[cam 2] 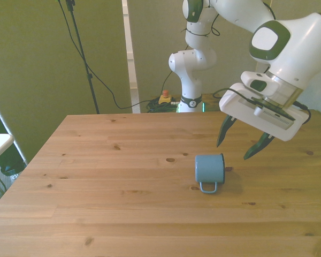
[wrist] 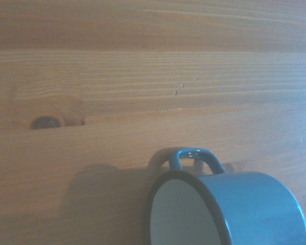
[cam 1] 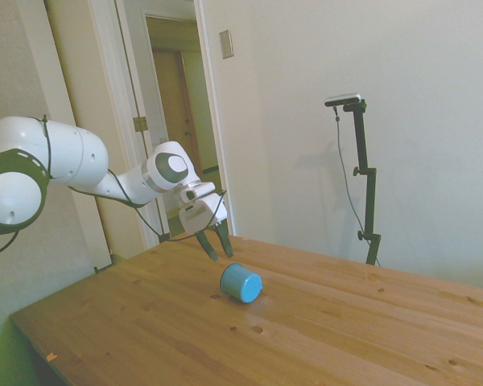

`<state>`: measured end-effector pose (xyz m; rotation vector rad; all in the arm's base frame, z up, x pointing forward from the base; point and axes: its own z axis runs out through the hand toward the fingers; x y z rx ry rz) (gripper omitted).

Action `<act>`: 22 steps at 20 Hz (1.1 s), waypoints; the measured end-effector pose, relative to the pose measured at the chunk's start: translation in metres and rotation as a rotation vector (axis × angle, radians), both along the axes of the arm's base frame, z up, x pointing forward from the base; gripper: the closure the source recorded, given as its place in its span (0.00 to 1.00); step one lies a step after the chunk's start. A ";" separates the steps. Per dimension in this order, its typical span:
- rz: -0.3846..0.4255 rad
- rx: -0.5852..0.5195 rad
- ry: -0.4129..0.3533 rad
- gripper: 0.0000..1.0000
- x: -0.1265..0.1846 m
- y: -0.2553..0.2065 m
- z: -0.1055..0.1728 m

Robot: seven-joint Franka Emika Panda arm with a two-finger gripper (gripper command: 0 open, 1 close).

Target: Flip the mug upright

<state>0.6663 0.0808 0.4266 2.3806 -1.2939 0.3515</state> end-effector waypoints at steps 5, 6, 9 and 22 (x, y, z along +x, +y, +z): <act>-0.021 -0.064 0.026 0.00 0.006 -0.012 -0.017; -0.025 -0.076 0.030 0.00 0.006 -0.015 -0.018; -0.036 -0.113 0.036 0.00 0.005 -0.023 -0.018; -0.038 -0.184 0.067 0.00 0.004 -0.030 -0.035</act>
